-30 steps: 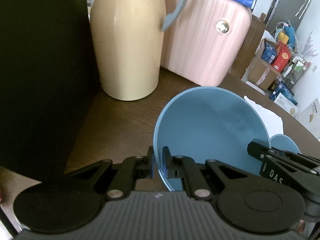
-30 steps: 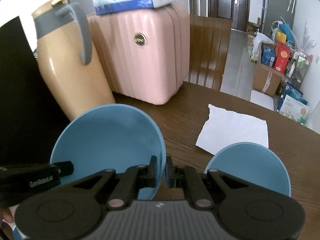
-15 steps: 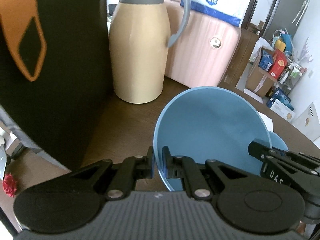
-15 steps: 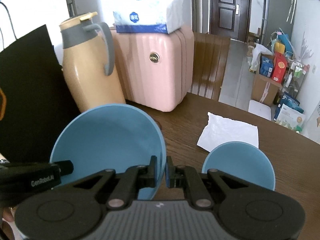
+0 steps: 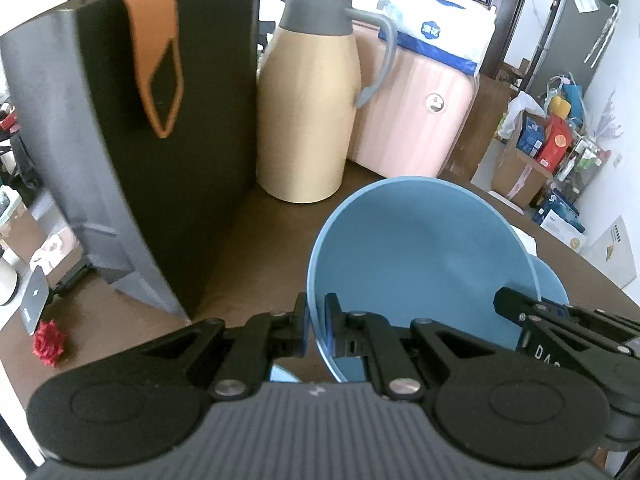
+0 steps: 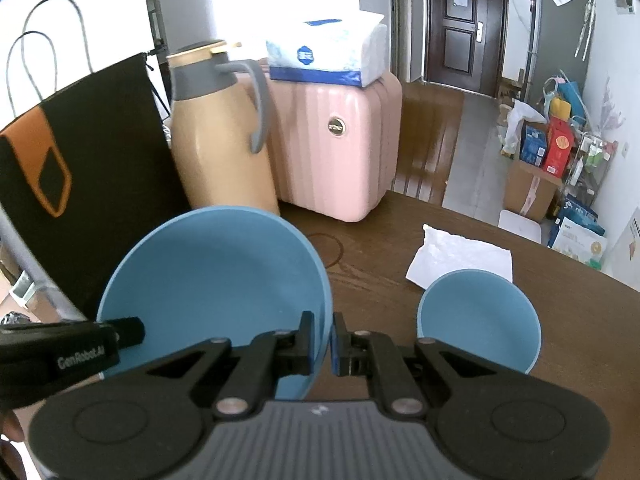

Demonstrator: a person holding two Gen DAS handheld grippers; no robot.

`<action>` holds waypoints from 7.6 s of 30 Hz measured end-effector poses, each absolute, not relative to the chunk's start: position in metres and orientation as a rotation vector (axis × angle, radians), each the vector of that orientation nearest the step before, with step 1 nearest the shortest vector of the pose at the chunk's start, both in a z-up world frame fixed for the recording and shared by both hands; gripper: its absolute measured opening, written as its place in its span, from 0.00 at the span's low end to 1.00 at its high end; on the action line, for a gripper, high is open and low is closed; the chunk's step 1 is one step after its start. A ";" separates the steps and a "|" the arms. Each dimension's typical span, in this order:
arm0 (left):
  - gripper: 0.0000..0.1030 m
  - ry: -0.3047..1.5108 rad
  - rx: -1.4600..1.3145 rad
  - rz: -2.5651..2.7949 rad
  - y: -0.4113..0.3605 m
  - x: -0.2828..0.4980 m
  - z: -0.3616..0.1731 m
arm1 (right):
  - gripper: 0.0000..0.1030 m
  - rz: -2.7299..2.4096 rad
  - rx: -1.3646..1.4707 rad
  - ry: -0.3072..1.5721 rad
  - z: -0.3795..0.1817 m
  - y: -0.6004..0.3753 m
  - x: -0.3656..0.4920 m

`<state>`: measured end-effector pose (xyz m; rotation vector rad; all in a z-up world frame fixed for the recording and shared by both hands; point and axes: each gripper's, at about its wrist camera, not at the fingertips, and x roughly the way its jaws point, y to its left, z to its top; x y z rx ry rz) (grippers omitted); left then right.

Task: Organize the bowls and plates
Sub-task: 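Lift the second blue bowl with both grippers and carry it to the stack, then lower the second bowl into the first bowl with both grippers, then open both grippers to release the second bowl, then move both grippers toward the last light-blue bowl by the napkin, then close both grippers on opposite sides of the light-blue bowl rim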

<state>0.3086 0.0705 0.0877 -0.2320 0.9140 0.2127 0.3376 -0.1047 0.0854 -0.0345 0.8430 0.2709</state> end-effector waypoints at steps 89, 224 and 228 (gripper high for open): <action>0.09 0.985 -0.206 0.327 0.141 0.194 0.002 | 0.08 0.306 -0.194 0.862 -0.007 -0.003 0.226; 1.00 0.982 -0.156 0.017 -0.096 0.414 0.029 | 0.97 -0.013 0.027 0.961 0.012 -0.308 0.431; 0.99 1.012 -0.154 0.015 -0.099 0.429 0.015 | 0.92 -0.010 0.041 0.979 -0.004 -0.311 0.438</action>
